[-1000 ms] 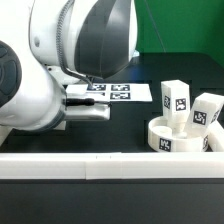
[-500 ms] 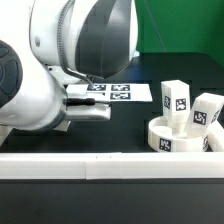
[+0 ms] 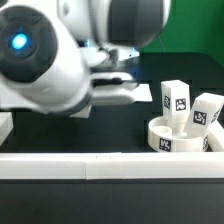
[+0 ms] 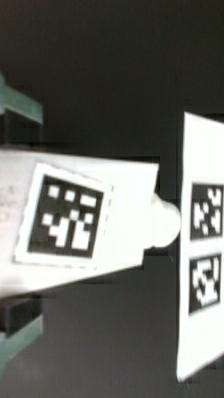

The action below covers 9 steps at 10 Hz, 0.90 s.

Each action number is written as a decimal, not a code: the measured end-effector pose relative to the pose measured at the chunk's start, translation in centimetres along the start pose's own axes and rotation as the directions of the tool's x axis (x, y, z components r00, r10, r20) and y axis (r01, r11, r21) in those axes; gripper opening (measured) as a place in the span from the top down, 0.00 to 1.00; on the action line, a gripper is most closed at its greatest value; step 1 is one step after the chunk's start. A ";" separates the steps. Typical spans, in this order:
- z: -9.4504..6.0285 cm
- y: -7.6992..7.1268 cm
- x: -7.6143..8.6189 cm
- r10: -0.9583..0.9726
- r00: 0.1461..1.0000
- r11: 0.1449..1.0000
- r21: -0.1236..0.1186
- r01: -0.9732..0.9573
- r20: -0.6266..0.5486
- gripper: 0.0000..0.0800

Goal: Assemble stool

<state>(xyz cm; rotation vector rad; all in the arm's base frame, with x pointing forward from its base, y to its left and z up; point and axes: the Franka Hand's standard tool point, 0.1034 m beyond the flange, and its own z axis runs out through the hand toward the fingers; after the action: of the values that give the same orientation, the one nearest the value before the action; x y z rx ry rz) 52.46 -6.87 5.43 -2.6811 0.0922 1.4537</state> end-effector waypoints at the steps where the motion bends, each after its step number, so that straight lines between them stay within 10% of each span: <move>1: -0.9 -2.0 -1.4 0.048 0.999 0.999 0.009 -0.048 0.010 0.59; 6: -3.1 -2.8 0.0 0.051 0.981 0.999 0.010 -0.050 -0.185 0.59; 9: -4.2 -4.2 -1.2 0.081 0.925 0.995 0.082 -0.055 -0.370 0.59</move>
Offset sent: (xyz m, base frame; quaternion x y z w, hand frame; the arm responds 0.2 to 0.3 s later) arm 0.0000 0.0000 0.0000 0.0000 0.0000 0.0000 1.0000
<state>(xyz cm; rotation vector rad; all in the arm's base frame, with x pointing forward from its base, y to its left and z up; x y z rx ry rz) 55.70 -3.17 8.97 -2.8839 0.2588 0.9131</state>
